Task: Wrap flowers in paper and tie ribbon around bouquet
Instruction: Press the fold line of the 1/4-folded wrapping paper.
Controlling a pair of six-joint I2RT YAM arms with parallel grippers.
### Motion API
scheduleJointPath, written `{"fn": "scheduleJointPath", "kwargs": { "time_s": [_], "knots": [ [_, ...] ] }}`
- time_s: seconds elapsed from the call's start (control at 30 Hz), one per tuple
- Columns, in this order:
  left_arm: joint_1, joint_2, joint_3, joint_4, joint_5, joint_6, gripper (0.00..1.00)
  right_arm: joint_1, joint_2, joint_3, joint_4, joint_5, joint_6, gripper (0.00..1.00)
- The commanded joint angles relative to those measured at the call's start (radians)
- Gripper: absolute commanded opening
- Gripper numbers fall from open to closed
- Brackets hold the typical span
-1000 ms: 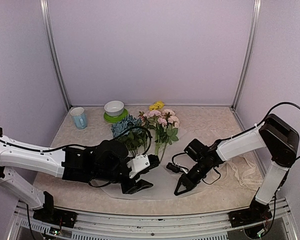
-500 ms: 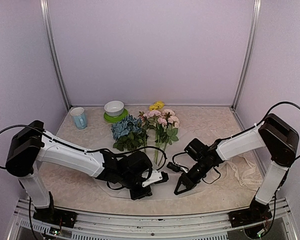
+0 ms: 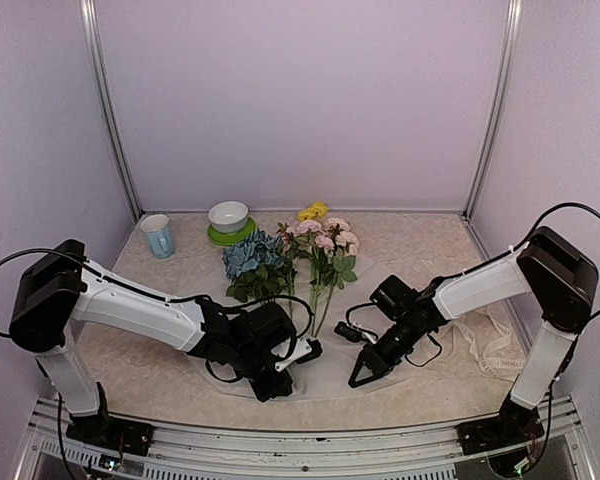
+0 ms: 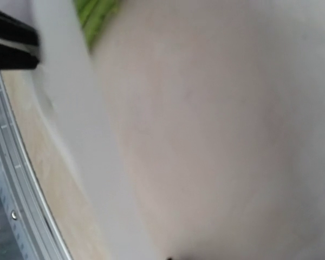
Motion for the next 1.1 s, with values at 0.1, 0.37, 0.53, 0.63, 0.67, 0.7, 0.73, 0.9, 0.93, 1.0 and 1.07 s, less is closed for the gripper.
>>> {"fn": "scheduleJointPath", "kwargs": {
  "time_s": [0.1,0.37,0.53,0.63,0.67,0.7,0.73,0.9,0.93,1.0,1.07],
  "knots": [
    [-0.03,-0.001,-0.024,-0.271,-0.032,-0.219,0.1,-0.029,-0.009,-0.01,-0.033,0.026,-0.022,0.0],
    [-0.04,0.001,-0.043,-0.432,-0.096,-0.323,0.1,-0.036,-0.012,-0.016,-0.056,0.029,-0.043,0.0],
    [-0.051,-0.042,-0.074,-0.449,-0.088,-0.372,0.1,-0.037,-0.008,-0.017,-0.05,0.019,-0.042,0.0],
    [-0.051,-0.057,-0.08,-0.493,-0.117,-0.393,0.1,-0.037,-0.009,-0.017,-0.057,0.022,-0.041,0.0],
    [-0.05,-0.063,-0.086,-0.504,-0.121,-0.398,0.11,-0.037,-0.009,-0.017,-0.06,0.022,-0.042,0.0],
    [-0.05,-0.068,-0.095,-0.516,-0.117,-0.404,0.11,-0.037,-0.008,-0.017,-0.064,0.022,-0.043,0.0],
    [-0.051,-0.074,-0.102,-0.526,-0.114,-0.411,0.1,-0.036,-0.008,-0.019,-0.065,0.022,-0.042,0.0],
    [-0.048,-0.132,-0.112,-0.559,-0.149,-0.429,0.11,-0.036,-0.004,-0.017,-0.067,0.014,-0.038,0.0],
    [-0.042,-0.157,-0.095,-0.57,-0.169,-0.425,0.11,-0.037,-0.004,-0.015,-0.069,0.016,-0.038,0.0],
    [-0.023,-0.199,-0.042,-0.599,-0.21,-0.414,0.11,-0.037,-0.005,-0.01,-0.071,0.017,-0.035,0.0],
    [-0.007,-0.24,0.037,-0.613,-0.254,-0.393,0.11,-0.036,-0.01,-0.01,-0.071,0.022,-0.03,0.0]
  ]
}}
